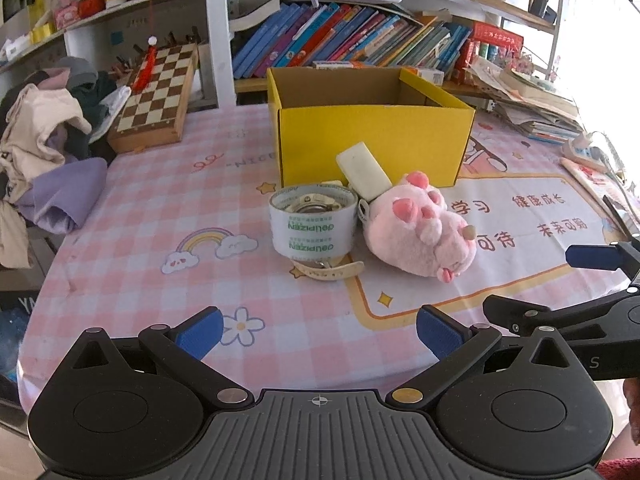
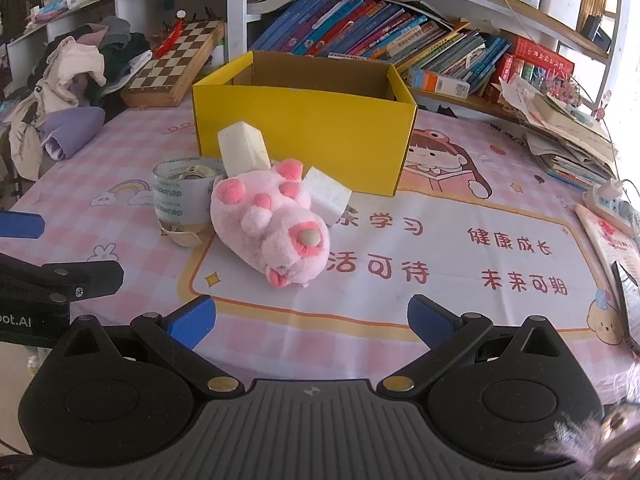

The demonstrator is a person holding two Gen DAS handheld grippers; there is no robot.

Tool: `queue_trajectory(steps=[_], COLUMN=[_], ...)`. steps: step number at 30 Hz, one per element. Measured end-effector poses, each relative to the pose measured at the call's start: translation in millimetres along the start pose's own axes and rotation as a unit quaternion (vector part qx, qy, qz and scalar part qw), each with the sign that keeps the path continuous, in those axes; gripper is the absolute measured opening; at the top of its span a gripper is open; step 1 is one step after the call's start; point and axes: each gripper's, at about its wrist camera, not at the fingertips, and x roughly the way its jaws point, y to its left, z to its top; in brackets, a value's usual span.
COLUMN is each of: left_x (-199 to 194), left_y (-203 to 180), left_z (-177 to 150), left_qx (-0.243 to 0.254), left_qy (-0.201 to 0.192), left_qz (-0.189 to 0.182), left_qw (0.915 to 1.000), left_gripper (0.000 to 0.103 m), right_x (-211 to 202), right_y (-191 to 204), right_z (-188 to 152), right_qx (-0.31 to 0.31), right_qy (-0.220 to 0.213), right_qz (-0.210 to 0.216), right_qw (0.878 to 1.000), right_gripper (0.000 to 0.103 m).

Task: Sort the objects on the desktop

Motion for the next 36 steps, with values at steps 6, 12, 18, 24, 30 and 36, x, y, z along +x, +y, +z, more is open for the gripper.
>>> queue_trajectory(steps=[6, 12, 18, 24, 30, 36], left_x=[0.2, -1.5, -1.1, 1.7, 5.6, 3.2], left_y=[0.9, -1.6, -2.1, 1.3, 5.7, 7.0], left_z=[-0.3, -0.3, -0.7, -1.6, -3.0, -3.1], left_qx=[-0.002, 0.009, 0.014, 0.008, 0.001, 0.008], left_qy=[0.002, -0.003, -0.002, 0.003, 0.011, 0.005], left_qz=[-0.001, 0.002, 0.002, -0.005, -0.004, -0.011], left_qw=[1.0000, 1.0000, 0.9999, 0.9999, 0.9999, 0.9999], left_gripper=[0.103, 0.103, 0.103, 0.103, 0.103, 0.103], right_x=[-1.3, -2.1, -1.4, -0.4, 1.2, 1.0], right_y=[-0.5, -0.7, 1.2, 1.9, 5.0, 4.5], right_z=[0.1, 0.4, 0.2, 0.8, 1.8, 4.8], right_qx=[0.001, 0.000, -0.005, -0.005, -0.013, -0.005], right_qy=[-0.003, -0.006, -0.005, -0.003, -0.003, -0.003], right_qz=[-0.001, -0.003, -0.008, -0.005, 0.000, 0.004], right_qw=[1.000, 1.000, 1.000, 1.000, 1.000, 1.000], right_gripper=[0.103, 0.103, 0.103, 0.103, 0.101, 0.101])
